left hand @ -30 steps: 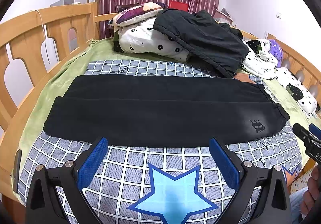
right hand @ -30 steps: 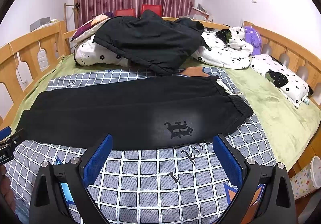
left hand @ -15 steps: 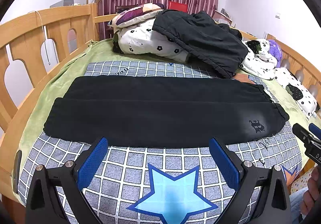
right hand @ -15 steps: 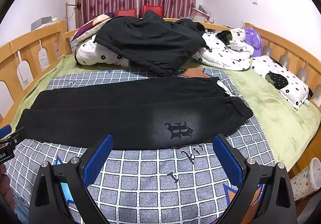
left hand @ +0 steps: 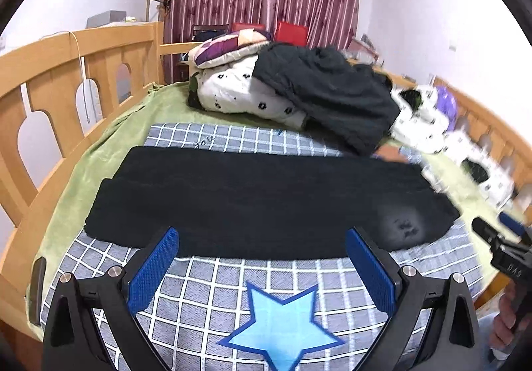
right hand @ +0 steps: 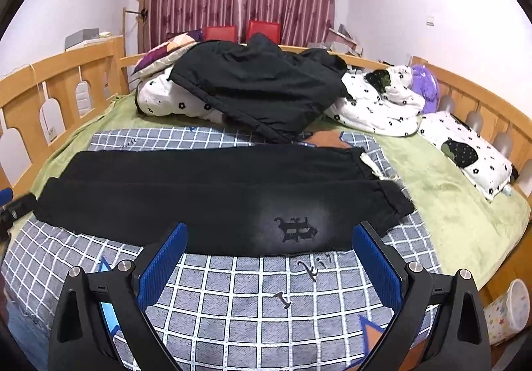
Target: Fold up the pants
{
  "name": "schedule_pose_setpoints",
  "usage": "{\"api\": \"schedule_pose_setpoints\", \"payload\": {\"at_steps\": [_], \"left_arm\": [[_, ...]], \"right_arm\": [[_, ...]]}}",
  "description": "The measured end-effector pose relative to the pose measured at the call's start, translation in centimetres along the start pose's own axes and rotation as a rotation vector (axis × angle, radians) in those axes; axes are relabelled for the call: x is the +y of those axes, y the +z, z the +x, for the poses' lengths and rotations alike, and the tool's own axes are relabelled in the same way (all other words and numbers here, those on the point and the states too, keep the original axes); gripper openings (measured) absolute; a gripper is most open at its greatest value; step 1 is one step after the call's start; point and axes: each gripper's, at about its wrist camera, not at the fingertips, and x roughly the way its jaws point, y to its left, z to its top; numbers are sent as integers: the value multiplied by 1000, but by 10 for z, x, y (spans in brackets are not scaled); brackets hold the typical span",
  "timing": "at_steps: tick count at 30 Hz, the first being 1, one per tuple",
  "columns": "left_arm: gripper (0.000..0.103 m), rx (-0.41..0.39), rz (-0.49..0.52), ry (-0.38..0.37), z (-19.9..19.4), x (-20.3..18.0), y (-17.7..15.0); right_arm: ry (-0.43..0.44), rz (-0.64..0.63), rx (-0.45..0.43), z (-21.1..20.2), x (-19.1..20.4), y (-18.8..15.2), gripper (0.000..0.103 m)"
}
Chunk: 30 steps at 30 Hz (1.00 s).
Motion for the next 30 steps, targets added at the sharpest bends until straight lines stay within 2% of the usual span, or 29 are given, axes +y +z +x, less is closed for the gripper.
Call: {"api": "schedule_pose_setpoints", "payload": {"at_steps": [3,7,10,13,15,20,23,26,30], "left_arm": [[101,-20,7,41,-20,11,28],[101,-45,43,67,-32,26,53],[101,-53,44,94,-23,41,61],[101,-19,33,104,2,58,57],[101,-4,20,121,20,70,47],[101,114,-79,101,84,115,8],[101,170,-138,106,117,140,-24],[99,198,-199,89,144,165,-55],[96,228,-287,46,170,188,-81]], "right_arm": [[59,23,-22,-19,-14,17,98],[89,37,-68,-39,-34,44,98],[132,63,-73,-37,-48,56,98],[115,80,-50,-17,-60,55,98],[104,93,-6,6,-67,47,97],[52,79,91,75,-84,5,77],[42,97,165,114,-99,-26,69],[42,161,213,150,-119,-57,68],[92,284,213,174,-142,-81,68]]}}
